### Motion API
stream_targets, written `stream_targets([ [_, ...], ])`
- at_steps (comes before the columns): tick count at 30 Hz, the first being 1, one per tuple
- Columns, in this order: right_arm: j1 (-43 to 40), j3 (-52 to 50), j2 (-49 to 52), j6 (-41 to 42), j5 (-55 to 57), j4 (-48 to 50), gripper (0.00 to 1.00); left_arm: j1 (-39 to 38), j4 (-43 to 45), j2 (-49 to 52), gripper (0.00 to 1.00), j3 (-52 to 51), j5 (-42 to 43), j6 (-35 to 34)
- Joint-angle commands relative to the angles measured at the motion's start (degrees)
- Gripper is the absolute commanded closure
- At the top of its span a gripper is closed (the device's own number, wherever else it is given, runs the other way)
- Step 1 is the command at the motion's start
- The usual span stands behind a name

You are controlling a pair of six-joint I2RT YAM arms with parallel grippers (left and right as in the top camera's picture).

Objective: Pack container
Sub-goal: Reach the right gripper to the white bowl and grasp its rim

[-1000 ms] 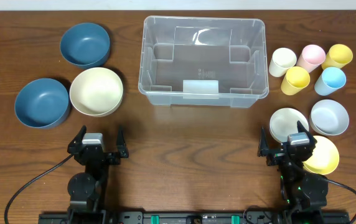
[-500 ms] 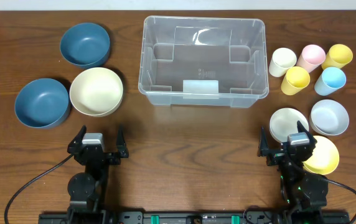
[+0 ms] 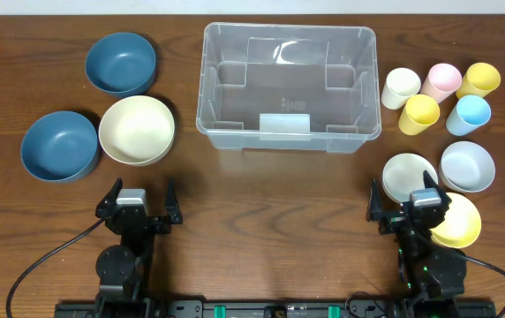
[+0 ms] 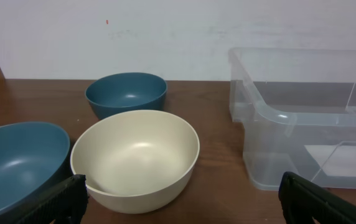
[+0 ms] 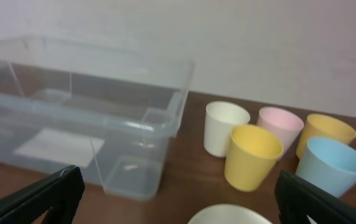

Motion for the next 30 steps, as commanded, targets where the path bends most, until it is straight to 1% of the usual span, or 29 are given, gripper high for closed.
stream_targets([
  [1,-0.57,0.42,-0.37,5.97,-1.25,1.66,0.01,0.33,-2.03,-0.33,0.02,-1.25,-0.46,0.55],
  [3,-0.61,2.19,-0.33,10.19,-1.57,1.46,0.01,0.33,-2.03,-0.33,0.02,-1.25,-0.46,0.55],
  [6,-0.63,7.52,1.07,13.14,-4.17,-2.21,0.01,0.33,-2.03,-0.33,0.02,-1.25,-0.46,0.55],
  [10,-0.68,18.23,7.56,14.08,-4.48,-13.07,0.01,0.33,-2.05,-0.33,0.02,-1.25,-0.46,0.55],
  [14,-0.68,31.15,18.51,14.08,-4.48,-24.35,0.01,0.33,-2.05,-0.33,0.02,-1.25,-0.46,0.52],
  [16,-0.68,39.19,25.29,12.59,-4.46,-31.63,0.01,0.33,-2.05,-0.33,0.02,-1.25,-0.46,0.55],
  [20,-0.66,55.60,37.59,4.74,-4.50,-47.95,0.01,0.33,-2.05,-0.33,0.02,-1.25,-0.46,0.55],
  [23,-0.66,65.05,44.04,2.67,-4.68,-57.05,0.01,0.33,-2.05,-0.33,0.02,-1.25,-0.46,0.55],
  [26,-0.66,69.88,47.84,2.67,-9.03,-62.93,0.01,0.33,-2.05,-0.33,0.02,-1.25,-0.46,0.55],
  [30,-0.66,70.62,49.94,2.67,-11.82,-68.94,0.01,0.33,-2.03,-0.33,0.02,-1.25,-0.46,0.52],
])
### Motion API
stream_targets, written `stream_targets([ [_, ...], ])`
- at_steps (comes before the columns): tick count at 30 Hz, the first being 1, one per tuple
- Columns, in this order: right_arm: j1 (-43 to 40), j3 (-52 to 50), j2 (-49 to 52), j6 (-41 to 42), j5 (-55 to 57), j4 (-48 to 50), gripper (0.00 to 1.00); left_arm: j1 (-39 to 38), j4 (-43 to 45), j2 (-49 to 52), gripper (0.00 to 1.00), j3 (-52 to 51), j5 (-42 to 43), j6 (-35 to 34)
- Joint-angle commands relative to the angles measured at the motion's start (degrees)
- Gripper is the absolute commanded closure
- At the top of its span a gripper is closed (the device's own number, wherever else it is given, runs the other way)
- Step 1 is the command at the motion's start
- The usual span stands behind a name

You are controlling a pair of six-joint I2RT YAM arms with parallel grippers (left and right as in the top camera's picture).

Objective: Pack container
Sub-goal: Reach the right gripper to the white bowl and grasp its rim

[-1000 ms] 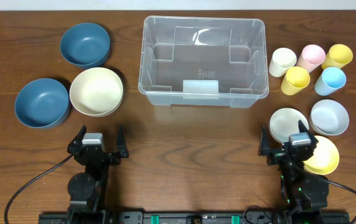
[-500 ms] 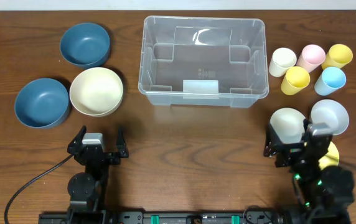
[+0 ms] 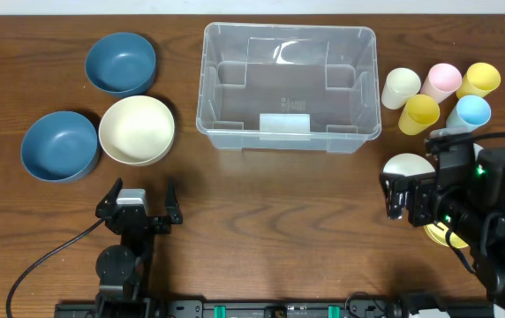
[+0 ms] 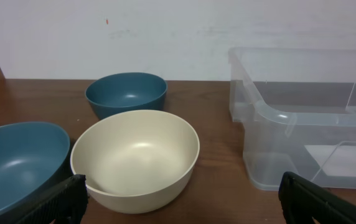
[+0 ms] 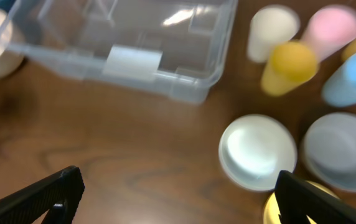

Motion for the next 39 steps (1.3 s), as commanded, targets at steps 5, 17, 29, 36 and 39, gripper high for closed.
stream_targets([
  [5,-0.48,-0.02,3.41,3.52,5.90,-7.10,0.01,0.33,-2.03,-0.33,0.02,-1.27,-0.48,0.55],
  [17,-0.48,-9.97,16.31,17.40,20.63,8.46,0.01,0.33,-2.03,-0.33,0.02,-1.27,-0.48,0.55],
  [29,-1.42,-17.40,36.52,24.46,20.63,21.14,0.08,0.33,-2.03,-0.33,0.02,-1.27,-0.48,0.55],
  [36,-4.37,-19.15,43.50,25.05,19.06,24.92,0.24,0.33,-2.01,-0.33,0.02,-1.27,-0.48,0.55],
  [39,-4.70,-19.34,44.41,25.00,19.10,25.27,0.34,0.33,-2.03,-0.33,0.02,-1.27,-0.48,0.55],
])
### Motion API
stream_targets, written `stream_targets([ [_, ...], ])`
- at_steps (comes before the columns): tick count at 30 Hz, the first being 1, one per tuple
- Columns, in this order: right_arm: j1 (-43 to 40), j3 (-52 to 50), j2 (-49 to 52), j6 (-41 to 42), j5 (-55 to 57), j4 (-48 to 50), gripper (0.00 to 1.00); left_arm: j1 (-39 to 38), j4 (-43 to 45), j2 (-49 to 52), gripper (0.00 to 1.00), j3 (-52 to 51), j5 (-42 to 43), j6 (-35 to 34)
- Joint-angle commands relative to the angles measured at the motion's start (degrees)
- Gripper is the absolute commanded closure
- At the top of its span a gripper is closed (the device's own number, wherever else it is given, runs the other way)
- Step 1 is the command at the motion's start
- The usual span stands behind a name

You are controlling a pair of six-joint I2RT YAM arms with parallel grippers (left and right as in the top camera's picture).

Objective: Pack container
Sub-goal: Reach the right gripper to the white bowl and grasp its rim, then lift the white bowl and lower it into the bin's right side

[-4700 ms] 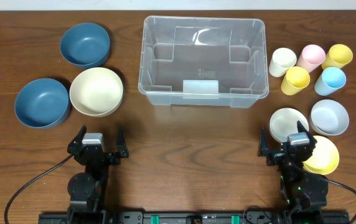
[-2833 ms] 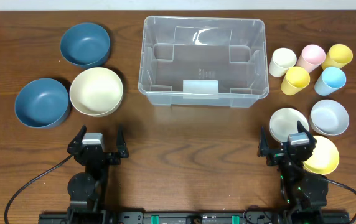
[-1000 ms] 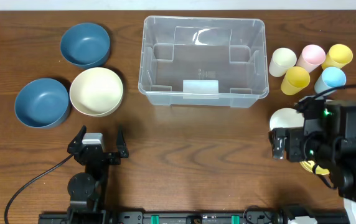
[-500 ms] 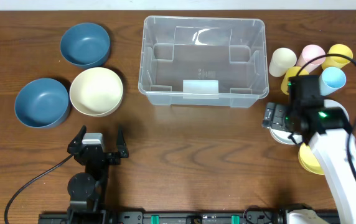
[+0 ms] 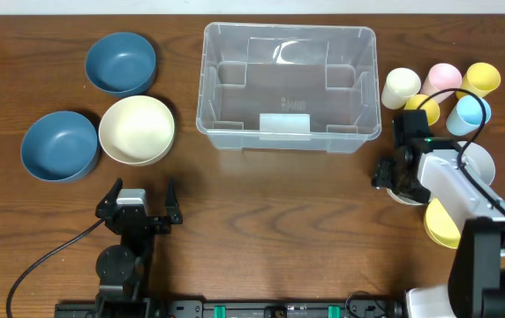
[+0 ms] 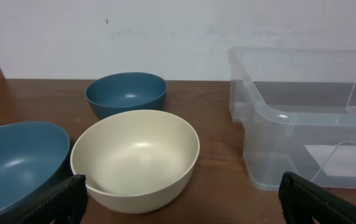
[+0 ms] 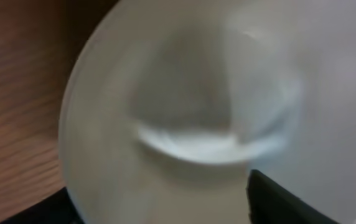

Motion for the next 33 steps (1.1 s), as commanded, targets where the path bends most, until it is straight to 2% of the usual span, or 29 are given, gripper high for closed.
stream_targets([
  [1,-0.59,-0.35,0.63,0.85,0.04,0.26,0.38,0.33,-2.01,-0.33,0.02,-1.27,-0.46,0.55],
  [11,-0.39,-0.35,0.63,-1.44,-3.82,-1.22,0.69,0.33,-2.01,-0.33,0.02,-1.27,-0.46,0.55],
  [14,-0.35,-0.35,0.59,-1.49,-3.80,-2.56,0.85,0.33,-2.01,-0.33,0.02,-1.27,-0.46,0.55],
  [16,-0.35,-0.35,0.50,-1.49,-3.80,-3.02,0.91,0.33,-2.01,-0.33,0.02,-1.27,-0.46,0.55],
  [20,-0.33,-0.33,0.11,-1.49,-3.82,-3.96,0.98,0.33,-2.01,-0.33,0.02,-1.27,-0.46,0.55],
  [33,-0.37,-0.33,-1.05,-3.04,-3.23,-4.42,0.99,0.33,-2.01,-0.33,0.02,-1.27,-0.46,0.55],
])
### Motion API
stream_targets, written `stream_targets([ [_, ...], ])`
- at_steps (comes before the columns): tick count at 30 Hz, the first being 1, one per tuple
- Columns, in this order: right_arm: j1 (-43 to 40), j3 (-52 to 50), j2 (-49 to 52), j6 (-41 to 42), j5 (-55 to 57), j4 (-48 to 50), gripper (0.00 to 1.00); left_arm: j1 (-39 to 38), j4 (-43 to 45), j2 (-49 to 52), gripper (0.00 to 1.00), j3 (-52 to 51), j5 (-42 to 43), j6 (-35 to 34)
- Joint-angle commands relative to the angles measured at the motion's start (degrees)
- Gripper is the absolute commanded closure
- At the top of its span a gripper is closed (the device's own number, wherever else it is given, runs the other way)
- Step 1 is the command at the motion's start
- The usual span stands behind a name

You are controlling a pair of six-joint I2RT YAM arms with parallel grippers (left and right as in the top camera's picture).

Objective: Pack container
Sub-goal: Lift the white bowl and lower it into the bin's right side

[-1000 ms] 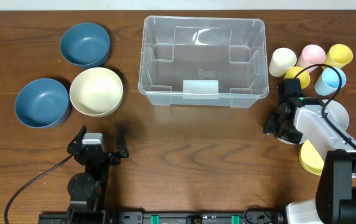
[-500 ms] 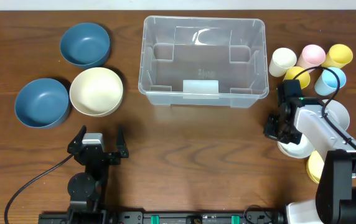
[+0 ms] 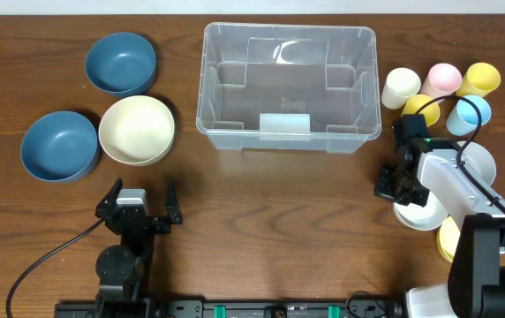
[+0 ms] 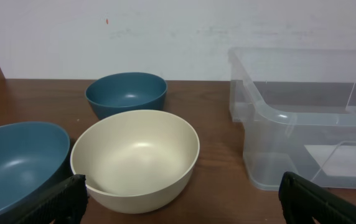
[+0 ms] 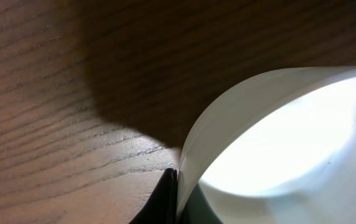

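The clear plastic container (image 3: 288,84) stands empty at the back middle, also seen in the left wrist view as the container (image 4: 309,118). My right gripper (image 3: 392,187) is shut on the left rim of a white bowl (image 3: 420,210); in the wrist view the gripper (image 5: 177,186) pinches the thin rim of the white bowl (image 5: 277,143), with a shadow on the wood beneath. My left gripper (image 3: 138,208) rests open near the front edge, and in its own view the gripper (image 4: 184,199) holds nothing.
Left of the container: two blue bowls (image 3: 120,62) (image 3: 58,146) and a cream bowl (image 3: 136,130). Right of it: white (image 3: 401,87), pink (image 3: 444,79), yellow (image 3: 480,78) and blue (image 3: 471,113) cups, a pale bowl (image 3: 475,161), and a yellow bowl (image 3: 449,243) partly under the white one.
My right gripper, then low over the white bowl, is now shut on its left rim. The bowl lies a little nearer the front, overlapping the yellow bowl. The left arm has not moved.
Both arms rested at the front edge, grippers open. The right arm was then raised over the bowls on the right, then down at the white bowl. Now it grips that bowl's rim. The left arm stayed still and the container stayed empty.
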Motion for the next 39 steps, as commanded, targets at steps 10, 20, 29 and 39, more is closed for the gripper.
stream_targets([
  [10,-0.09,-0.24,-3.74,-4.20,-2.67,0.90,0.99,0.33,-2.03,-0.33,0.02,-1.27,-0.46,0.55],
  [20,2.78,-0.24,-6.64,-10.78,-6.80,-0.22,0.99,0.33,-2.03,-0.33,0.02,-1.27,-0.46,0.55],
  [29,6.67,-0.17,-12.79,-13.79,-12.15,-4.09,0.99,0.33,-2.03,-0.33,0.02,-1.27,-0.46,0.55],
  [39,11.74,0.98,-27.17,-22.60,-29.88,-7.58,0.99,0.33,-2.01,-0.33,0.02,-1.27,-0.46,0.55],
])
